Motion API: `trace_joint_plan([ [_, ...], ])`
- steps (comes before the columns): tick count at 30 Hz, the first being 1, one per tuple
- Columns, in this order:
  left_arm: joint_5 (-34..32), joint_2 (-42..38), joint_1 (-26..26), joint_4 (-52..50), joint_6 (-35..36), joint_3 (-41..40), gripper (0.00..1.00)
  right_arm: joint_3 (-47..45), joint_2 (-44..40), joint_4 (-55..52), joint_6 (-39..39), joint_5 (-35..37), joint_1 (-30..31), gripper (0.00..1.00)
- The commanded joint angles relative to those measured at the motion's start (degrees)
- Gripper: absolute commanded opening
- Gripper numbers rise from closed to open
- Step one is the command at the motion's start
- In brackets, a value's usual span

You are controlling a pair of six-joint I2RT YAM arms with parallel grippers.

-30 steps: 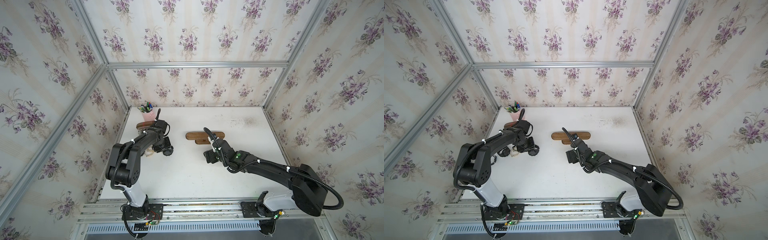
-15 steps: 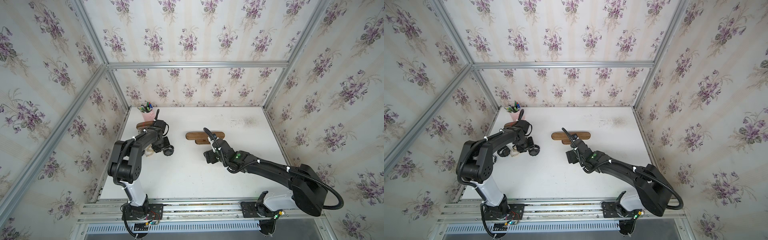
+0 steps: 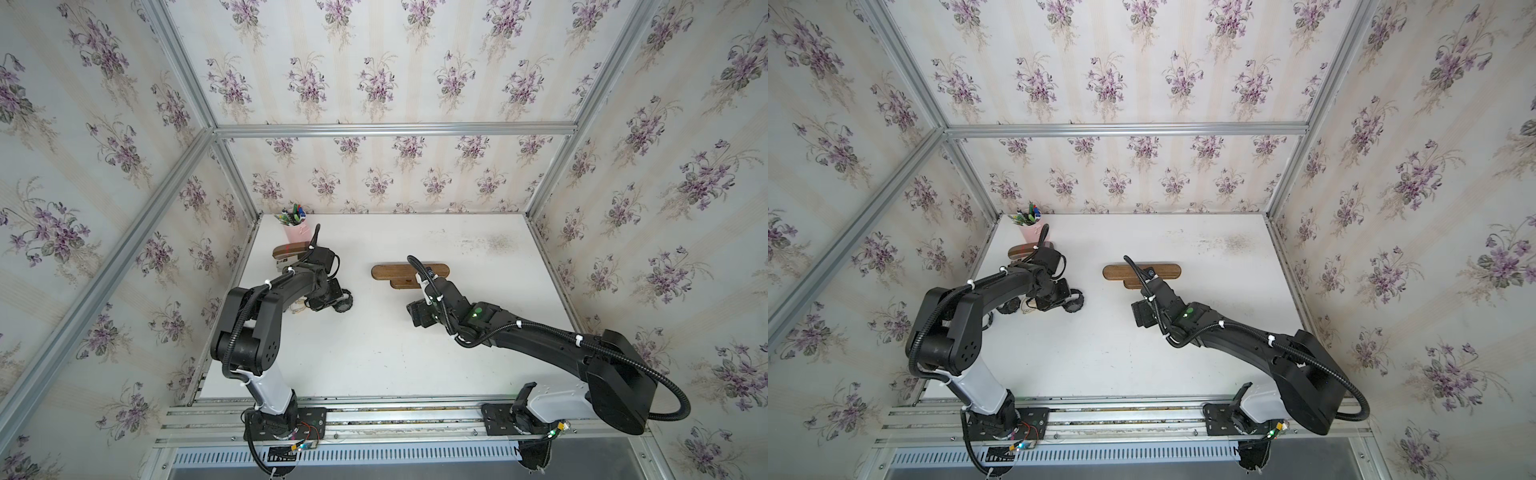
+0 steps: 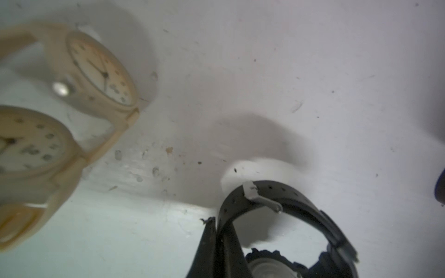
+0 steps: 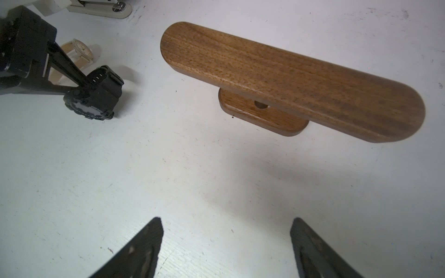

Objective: Place watch on stand
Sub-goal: Pick up the watch at the center of the board.

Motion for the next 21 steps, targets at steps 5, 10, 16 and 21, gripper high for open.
trace_joint_plan([
  [5, -2.6, -6.8, -7.8, 6.4, -10.1, -3.4, 0.02, -1.1, -4.5, 4.6, 10.7, 0.1, 0.2, 0.83],
  [10, -7.8, -13.5, -15.1, 7.7, -13.9, -4.1, 0.02, -3.6, -8.8, 10.4, 17.4, -5.3, 0.2, 0.82],
  [16, -12.8, -21.4, -24.0, 10.8, -16.3, -5.3, 0.02, -6.5, -11.8, 19.1, 24.2, -12.9, 0.4, 0.78],
  [21, -14.4, -23.0, -29.2, 11.9, -15.9, -3.6, 0.01, -7.1, -11.5, 22.7, 27.5, -15.7, 0.9, 0.76],
])
